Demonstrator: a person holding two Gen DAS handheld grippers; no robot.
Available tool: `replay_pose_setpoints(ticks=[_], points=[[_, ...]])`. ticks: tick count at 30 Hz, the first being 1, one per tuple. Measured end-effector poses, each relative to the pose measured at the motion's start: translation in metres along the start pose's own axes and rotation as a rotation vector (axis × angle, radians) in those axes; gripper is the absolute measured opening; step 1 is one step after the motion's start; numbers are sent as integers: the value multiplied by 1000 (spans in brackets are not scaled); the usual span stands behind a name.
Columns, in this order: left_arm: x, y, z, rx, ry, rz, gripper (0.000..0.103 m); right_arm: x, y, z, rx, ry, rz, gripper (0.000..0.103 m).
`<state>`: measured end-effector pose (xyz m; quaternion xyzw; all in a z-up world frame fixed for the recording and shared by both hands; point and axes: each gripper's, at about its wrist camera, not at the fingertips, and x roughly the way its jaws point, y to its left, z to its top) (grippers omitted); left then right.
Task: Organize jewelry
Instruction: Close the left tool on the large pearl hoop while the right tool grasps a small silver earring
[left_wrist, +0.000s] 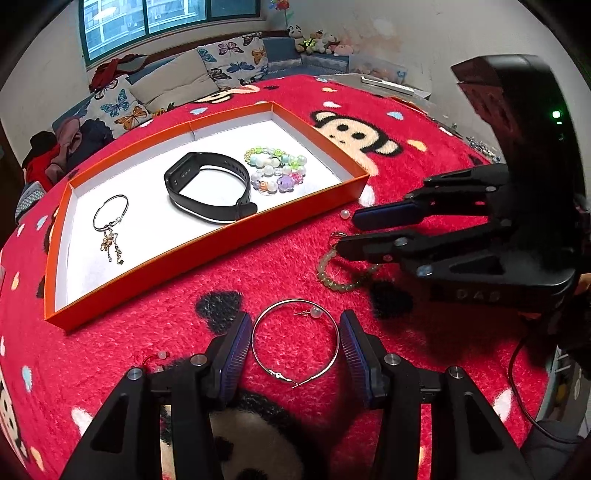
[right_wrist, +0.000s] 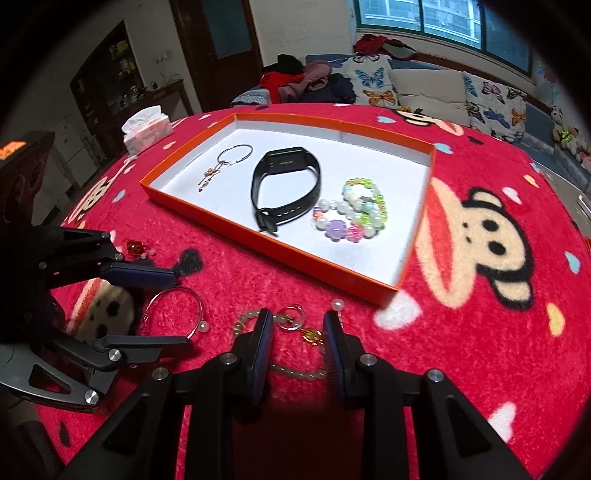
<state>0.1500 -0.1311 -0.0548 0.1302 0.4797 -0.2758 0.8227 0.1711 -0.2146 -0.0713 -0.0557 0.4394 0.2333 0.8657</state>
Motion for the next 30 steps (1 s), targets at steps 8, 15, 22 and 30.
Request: replay_pose_setpoints(ticks=[8,15,22,30], points=[[-1,2,0,-8,-4,-6,52,7,4,2,-17,11,-4,31],[-4,2,0,-15,-11,-10,52,7,11,2,-66,20,-32,20],[-15,6,0,-34,-37,-11,52,-2,10,2,-46,-5,-28,20],[-35,21,6,-76,-79,10,52,-21,7,14,-31,-61,-19,20]])
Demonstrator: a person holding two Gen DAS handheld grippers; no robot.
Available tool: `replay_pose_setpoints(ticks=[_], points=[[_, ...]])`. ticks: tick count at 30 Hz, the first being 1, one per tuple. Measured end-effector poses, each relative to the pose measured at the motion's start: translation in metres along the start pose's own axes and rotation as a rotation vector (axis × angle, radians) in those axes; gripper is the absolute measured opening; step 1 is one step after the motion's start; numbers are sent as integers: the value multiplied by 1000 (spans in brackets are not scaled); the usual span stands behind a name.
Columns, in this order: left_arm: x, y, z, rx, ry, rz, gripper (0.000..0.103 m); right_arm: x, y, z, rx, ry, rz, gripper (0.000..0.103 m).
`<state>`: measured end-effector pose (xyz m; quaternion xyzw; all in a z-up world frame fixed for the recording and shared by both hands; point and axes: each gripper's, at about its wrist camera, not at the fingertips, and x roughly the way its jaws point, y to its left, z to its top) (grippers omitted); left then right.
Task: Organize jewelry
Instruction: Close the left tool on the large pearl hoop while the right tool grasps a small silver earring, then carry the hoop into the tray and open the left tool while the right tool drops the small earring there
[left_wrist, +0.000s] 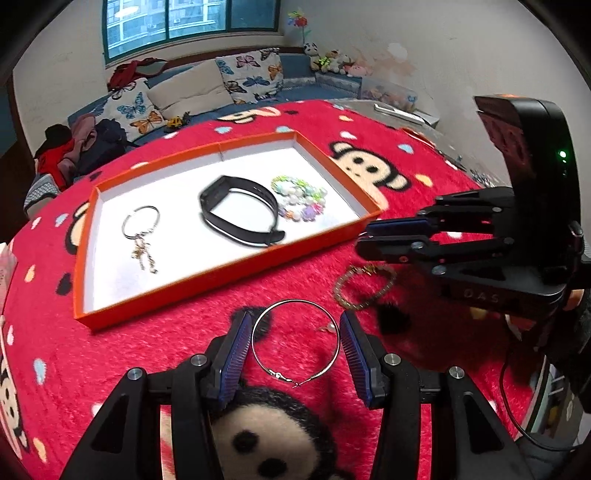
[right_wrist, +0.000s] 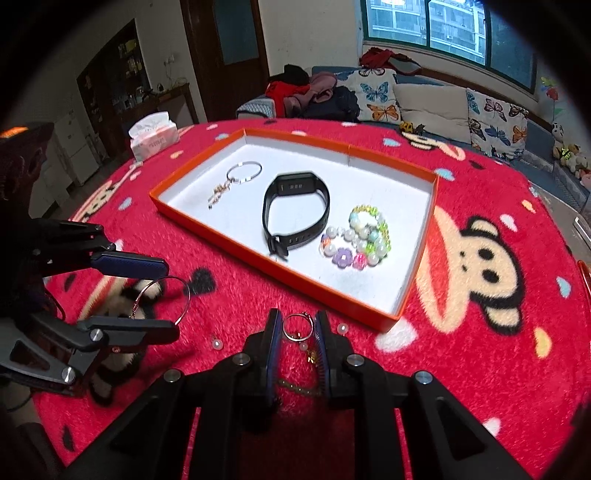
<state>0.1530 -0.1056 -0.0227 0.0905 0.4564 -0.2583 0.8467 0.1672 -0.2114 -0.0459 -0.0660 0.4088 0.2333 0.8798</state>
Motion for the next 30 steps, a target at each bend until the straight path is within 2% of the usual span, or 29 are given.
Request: replay_pose_setpoints(ticks=[8,12,23,30], points=[[-16,42,32,-60,-68,85,52,1,-13,23,25,-43,-16,20],[-11,70,50,-96,-75,121,52,11,-17,34,25,-45,-25,20],[49,115,84,-133,-7,169,52,38,-27,35,34,6,-46,20],[78,135,107,-164,8,152,52,46,-32,34,37,26,-53,20]])
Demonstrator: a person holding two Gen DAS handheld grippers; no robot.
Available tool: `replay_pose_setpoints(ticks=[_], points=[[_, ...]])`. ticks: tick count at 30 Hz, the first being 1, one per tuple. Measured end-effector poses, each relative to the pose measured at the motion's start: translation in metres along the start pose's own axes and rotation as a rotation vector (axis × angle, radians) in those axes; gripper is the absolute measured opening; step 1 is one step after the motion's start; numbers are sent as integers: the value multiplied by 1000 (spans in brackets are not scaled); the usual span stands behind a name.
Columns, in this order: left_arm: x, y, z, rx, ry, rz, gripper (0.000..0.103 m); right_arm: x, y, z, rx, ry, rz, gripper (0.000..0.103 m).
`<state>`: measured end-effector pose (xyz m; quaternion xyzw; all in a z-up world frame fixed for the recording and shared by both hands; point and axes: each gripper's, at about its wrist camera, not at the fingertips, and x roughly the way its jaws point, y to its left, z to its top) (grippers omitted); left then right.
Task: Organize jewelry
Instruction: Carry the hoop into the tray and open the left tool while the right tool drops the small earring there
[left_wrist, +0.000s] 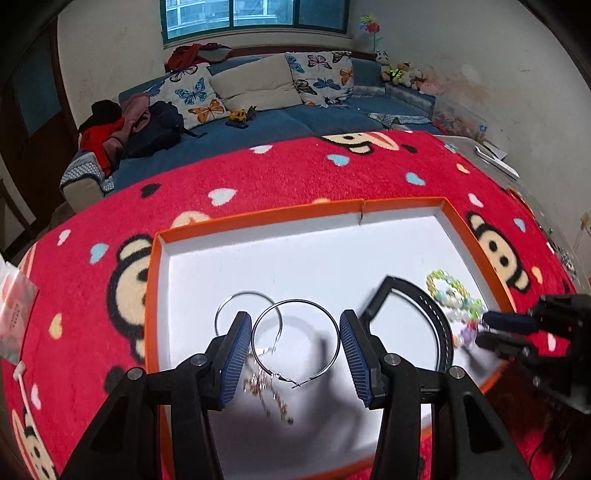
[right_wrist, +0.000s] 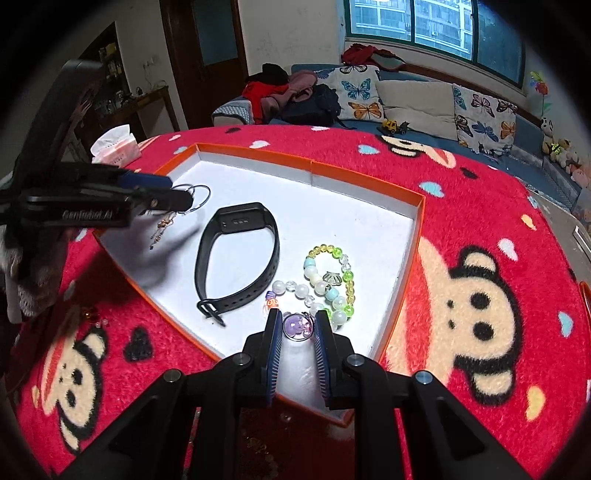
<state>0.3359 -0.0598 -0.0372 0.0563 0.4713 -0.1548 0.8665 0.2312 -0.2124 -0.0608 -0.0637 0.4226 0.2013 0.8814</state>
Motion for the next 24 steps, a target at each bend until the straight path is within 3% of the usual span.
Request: replay_pose_setpoints(ticks=[14,24], points=[[39,-5,21,-17,42,8,53,3,0,0,-3,1,9,21],[37,-6,19,-26,48,19,61,3,-2,3,8,9,9,21]])
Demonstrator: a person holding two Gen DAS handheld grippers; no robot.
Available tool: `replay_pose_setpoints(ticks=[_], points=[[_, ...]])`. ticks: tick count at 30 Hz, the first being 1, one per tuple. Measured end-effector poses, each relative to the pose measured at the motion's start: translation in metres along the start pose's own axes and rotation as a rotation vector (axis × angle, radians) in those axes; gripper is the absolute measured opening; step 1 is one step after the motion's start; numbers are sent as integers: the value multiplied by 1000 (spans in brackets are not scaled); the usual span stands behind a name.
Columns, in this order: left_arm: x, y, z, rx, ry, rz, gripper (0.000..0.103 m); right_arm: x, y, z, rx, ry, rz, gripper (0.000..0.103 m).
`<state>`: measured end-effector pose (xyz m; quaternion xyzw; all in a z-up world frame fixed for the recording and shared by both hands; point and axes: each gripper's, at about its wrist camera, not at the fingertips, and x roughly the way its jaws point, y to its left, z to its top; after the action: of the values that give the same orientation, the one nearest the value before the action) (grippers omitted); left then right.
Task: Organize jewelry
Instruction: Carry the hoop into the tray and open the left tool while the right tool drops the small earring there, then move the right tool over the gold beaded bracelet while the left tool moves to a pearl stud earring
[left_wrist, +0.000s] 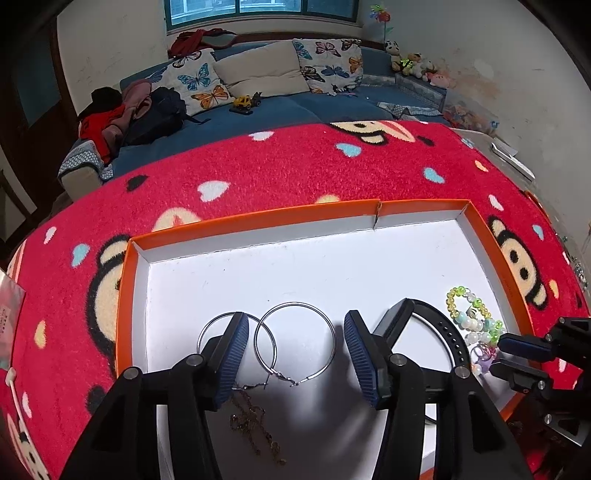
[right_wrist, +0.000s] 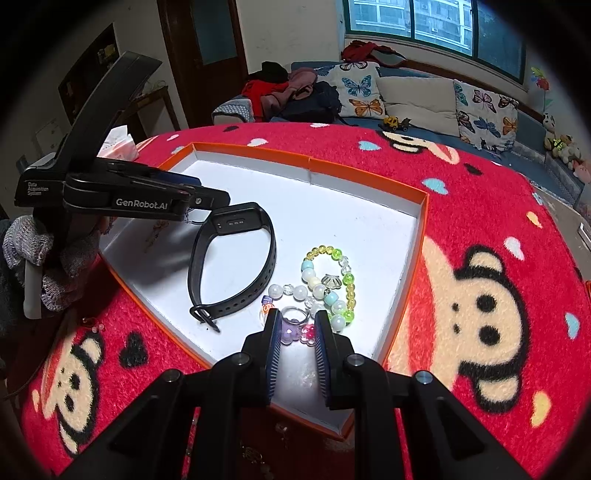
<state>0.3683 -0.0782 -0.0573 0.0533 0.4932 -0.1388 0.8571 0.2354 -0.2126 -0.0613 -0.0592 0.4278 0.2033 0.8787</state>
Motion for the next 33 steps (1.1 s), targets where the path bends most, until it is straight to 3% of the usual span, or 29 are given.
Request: replay_pose_setpoints(ticks=[8,19,33], points=[[-38,2,-15,7,-40,11,61,-12,0,0,2,-16,-10,24],[-98,-4,-76,13,-56,12,61,-38,3,-17,12,-27,-21,26],[-131,-54,-157,73,-33,-82,61,-55,6,-54,38,5,-24,26]])
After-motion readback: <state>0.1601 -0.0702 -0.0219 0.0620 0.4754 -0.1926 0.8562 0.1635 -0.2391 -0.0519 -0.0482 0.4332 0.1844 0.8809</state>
